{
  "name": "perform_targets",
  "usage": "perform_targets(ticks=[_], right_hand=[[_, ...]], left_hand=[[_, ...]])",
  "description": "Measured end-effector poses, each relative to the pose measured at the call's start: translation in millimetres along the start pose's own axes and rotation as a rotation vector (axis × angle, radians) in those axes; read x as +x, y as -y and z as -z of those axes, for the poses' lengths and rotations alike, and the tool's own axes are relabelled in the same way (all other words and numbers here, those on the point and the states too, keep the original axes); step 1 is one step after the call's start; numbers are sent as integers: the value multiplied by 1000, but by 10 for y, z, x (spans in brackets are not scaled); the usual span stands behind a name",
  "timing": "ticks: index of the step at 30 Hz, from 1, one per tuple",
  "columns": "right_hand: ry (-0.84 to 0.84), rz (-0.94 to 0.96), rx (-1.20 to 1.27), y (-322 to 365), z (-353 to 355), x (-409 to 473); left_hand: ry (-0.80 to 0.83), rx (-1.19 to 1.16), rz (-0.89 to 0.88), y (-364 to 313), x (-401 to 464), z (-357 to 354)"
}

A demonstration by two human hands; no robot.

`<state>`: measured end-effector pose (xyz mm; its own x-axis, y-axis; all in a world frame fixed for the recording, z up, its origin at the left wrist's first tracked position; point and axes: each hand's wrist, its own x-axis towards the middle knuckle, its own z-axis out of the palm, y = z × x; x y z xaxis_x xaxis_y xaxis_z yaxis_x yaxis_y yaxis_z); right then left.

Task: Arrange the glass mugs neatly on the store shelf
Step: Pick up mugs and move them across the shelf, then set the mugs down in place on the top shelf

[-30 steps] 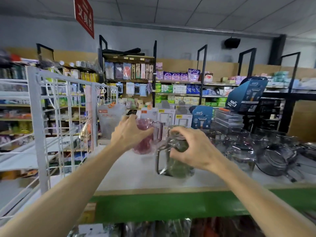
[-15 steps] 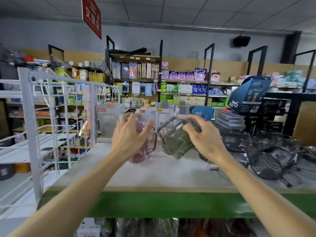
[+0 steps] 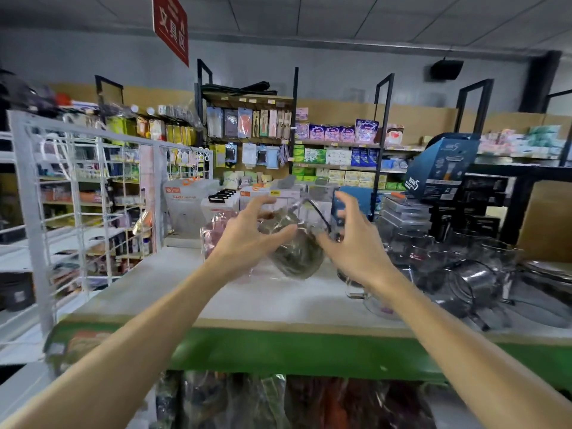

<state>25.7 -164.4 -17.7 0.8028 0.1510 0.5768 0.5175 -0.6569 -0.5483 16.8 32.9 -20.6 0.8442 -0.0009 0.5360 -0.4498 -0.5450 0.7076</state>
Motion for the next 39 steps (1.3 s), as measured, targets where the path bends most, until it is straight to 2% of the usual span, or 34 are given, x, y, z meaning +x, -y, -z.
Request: perform_targets(ticks=[4, 9, 17, 21, 27, 30, 35, 39], right_hand=[[85, 203, -171, -99, 15, 18], [140, 169, -269, -199, -47, 32], [196, 107, -370, -233, -133, 9], [79, 149, -374, -251, -2, -90], [-54, 122, -449, -531, 538, -201], [-87, 82, -484, -750, 832, -264], [-72, 33, -527, -1146, 1261, -339], [-68, 4, -558, -1520, 1590, -397]], left_hand=[[169, 268, -71, -126, 55, -110], [315, 408, -47, -139, 99, -252], [402, 608, -68, -59, 142, -366], [336, 724, -103, -168, 141, -390], [181, 671, -299, -488, 129, -820], [203, 616, -342, -604, 110, -1150], [440, 724, -206, -691, 112, -1687], [433, 657, -107, -713, 144, -1858]])
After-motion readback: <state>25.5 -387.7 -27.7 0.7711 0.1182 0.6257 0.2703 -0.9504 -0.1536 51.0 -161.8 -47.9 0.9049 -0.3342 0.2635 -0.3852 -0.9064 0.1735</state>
